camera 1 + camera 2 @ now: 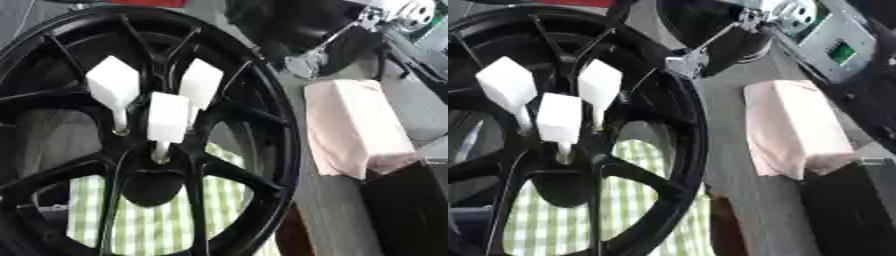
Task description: Pull the pin out of the wheel hub.
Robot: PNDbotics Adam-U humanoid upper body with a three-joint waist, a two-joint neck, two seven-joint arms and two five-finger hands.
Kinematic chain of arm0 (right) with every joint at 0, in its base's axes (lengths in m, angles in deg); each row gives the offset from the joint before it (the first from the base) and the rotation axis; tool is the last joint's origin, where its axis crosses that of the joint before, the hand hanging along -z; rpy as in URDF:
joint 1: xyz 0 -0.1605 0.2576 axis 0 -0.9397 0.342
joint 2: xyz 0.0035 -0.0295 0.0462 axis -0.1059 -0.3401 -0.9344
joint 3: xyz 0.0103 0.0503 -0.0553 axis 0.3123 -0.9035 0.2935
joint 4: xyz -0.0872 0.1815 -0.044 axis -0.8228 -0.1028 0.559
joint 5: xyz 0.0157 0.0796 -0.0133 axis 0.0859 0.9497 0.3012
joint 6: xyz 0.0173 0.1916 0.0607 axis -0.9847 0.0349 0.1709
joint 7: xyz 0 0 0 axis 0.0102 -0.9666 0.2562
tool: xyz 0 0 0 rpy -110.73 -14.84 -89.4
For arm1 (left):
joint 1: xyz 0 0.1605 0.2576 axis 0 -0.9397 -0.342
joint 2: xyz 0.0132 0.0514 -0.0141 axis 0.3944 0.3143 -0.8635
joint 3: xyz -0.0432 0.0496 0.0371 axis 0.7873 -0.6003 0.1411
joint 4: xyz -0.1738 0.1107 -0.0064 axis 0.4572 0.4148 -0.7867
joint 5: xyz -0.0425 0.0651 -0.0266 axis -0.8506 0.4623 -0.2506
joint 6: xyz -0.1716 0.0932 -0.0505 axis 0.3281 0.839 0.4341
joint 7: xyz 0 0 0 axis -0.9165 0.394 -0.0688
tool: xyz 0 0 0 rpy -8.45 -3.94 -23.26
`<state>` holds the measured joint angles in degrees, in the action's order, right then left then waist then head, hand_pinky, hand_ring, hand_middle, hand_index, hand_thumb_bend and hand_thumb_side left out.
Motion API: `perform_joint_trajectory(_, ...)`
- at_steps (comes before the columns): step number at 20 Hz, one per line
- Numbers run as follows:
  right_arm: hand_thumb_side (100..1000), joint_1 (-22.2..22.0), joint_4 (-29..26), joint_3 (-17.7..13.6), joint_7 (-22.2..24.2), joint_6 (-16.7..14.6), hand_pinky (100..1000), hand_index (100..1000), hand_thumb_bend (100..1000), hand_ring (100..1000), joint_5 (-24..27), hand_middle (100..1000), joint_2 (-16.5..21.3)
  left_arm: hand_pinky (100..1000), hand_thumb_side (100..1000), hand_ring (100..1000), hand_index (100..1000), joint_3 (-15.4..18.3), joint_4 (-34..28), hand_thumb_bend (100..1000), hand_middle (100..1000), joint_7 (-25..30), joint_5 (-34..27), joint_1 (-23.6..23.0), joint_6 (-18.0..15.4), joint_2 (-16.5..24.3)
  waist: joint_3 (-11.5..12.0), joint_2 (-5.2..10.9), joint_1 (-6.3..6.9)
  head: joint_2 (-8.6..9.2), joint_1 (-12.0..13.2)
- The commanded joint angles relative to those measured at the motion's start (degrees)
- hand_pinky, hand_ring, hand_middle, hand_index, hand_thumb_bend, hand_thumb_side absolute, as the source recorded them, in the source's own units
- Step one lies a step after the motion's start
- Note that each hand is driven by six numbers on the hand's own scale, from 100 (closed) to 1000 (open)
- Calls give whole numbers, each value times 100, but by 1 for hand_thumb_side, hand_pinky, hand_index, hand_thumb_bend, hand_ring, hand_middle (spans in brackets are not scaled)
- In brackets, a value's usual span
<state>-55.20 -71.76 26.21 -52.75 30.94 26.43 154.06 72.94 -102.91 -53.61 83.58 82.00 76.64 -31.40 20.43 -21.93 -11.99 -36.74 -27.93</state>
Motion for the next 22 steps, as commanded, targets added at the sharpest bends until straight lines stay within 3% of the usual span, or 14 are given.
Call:
perform_joint_trajectory(1,316,105,-81,47,283,-56,890,866,166,1000,-123,754,113,768,755,593,705,-8,-94,254,593,15,-1,59,4,130,9,138,32,-30,-42)
perform_joint_trajectory(10,209,178,-81,37,1053,-133,898,884,246,1000,-187,777,81,768,758,591,705,-19,-94,253,592,26,6,58,10,134,68,119,-4,-20,-72)
perform_joint_trajectory(22,222,340,-81,-39,793,66,892,877,224,1000,-376,758,-42,769,770,590,704,-41,-94,246,591,16,86,71,15,116,77,-73,-67,33,-174)
